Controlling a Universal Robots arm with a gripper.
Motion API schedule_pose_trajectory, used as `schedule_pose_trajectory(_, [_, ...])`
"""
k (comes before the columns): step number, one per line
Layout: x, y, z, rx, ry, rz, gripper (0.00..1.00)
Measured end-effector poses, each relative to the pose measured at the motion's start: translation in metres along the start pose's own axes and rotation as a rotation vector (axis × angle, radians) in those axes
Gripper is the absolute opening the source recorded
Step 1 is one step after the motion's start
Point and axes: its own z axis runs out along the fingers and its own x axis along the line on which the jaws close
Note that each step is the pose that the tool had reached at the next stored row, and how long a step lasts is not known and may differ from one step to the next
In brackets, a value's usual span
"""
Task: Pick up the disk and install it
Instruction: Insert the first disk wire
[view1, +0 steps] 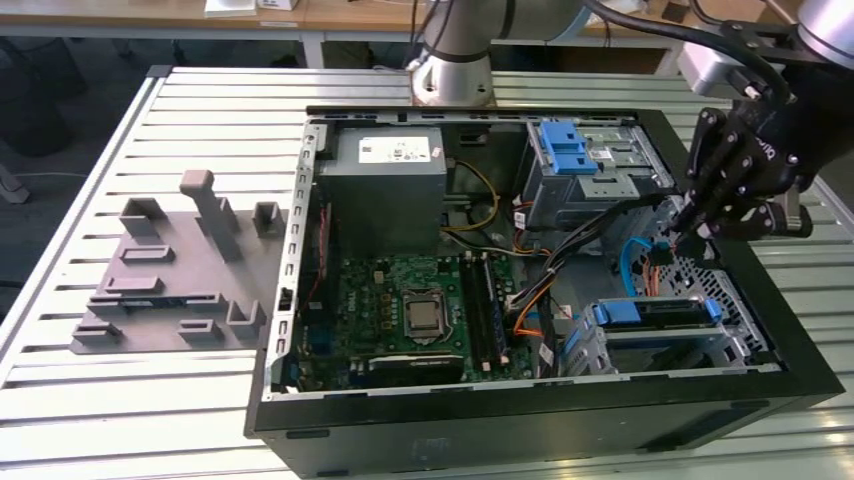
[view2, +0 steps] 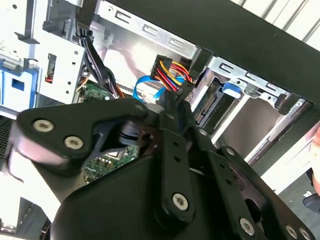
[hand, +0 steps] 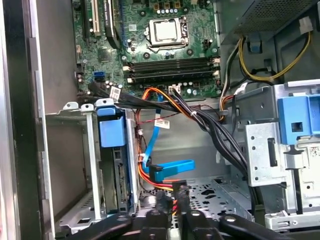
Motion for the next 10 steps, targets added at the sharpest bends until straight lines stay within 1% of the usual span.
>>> schedule_pose_trajectory(1, [-0.0008,0.0,0.0003,0.0003,0.0032,0.001,0.19])
schedule_pose_trajectory(2, [-0.0011,0.0,0.0008,0.0006,0.0068,0.002,0.25])
schedule_pose_trajectory(3, [-0.0013,0.0001,0.0014,0.0013,0.0119,0.005,0.25])
schedule_pose_trajectory(6, [-0.0024,0.0001,0.0032,0.0036,0.0314,0.012,0.25])
schedule_pose_trajectory(7, [-0.0032,0.0001,0.0038,0.0043,0.0368,0.014,0.25])
schedule_pose_trajectory(9, [-0.0052,0.0,0.0049,0.0051,0.0433,0.017,0.25])
schedule_pose_trajectory(10, [-0.0063,-0.0001,0.0056,0.0053,0.0453,0.019,0.25])
